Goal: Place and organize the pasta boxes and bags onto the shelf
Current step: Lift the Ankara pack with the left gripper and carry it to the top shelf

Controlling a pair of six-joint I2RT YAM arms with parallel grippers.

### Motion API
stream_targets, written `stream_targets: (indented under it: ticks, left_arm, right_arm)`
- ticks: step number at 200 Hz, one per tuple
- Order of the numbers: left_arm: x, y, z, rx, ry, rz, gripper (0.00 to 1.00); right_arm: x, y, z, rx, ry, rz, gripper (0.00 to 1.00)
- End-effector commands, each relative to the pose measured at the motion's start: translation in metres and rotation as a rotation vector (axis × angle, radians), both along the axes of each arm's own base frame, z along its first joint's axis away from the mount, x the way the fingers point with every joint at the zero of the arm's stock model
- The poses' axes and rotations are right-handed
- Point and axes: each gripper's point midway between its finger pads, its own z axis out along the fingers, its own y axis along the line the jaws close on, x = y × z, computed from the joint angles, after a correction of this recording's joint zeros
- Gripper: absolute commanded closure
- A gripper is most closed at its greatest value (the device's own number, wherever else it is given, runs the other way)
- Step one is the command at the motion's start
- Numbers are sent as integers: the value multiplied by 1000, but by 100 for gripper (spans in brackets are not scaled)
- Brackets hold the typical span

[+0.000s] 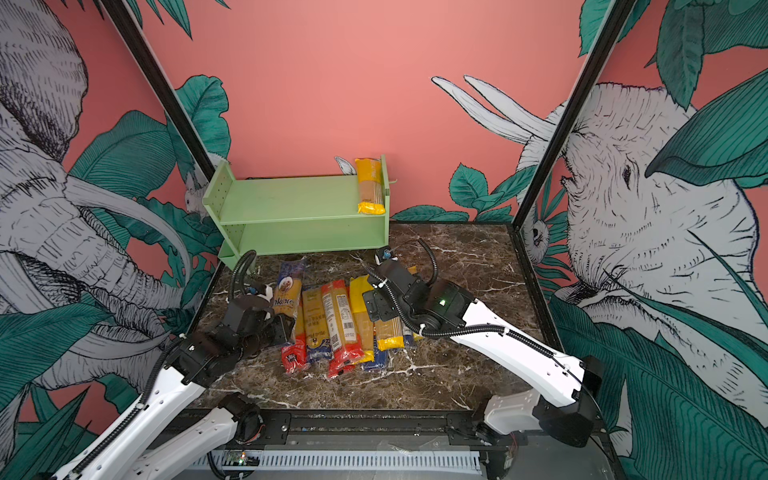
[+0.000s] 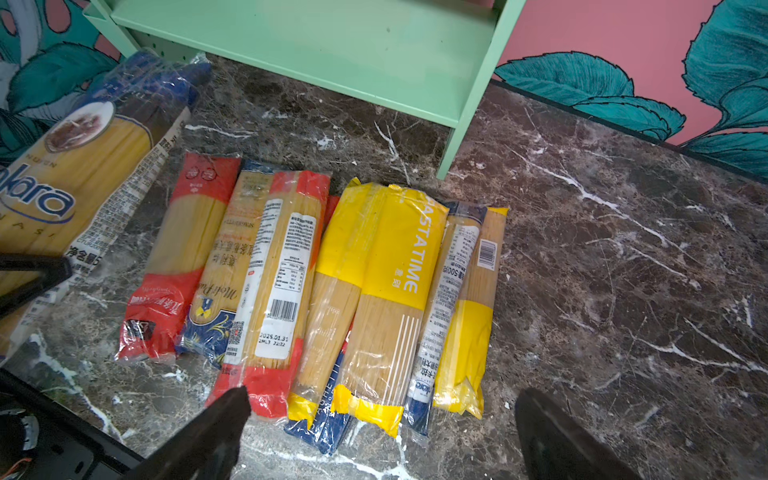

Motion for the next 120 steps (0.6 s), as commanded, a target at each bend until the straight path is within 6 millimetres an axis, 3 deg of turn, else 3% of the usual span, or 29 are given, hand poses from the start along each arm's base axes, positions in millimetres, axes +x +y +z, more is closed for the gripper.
stream_targets:
  ticks: [1, 30, 59, 120]
  left_arm:
    - [3, 12, 69, -25, -193, 19, 100]
    - [-2, 21, 116, -9, -275, 12, 100]
    - [7, 17, 162, -17, -334, 12, 100]
    - [71, -33, 230, -50, -442, -47, 100]
  right_arm:
    - [-2, 5, 19, 50, -29, 22, 1]
    - [-2, 5, 27, 66, -43, 30, 1]
    - [-3, 3, 36, 78, -64, 34, 1]
    - [-3, -9, 55, 71, -115, 29, 1]
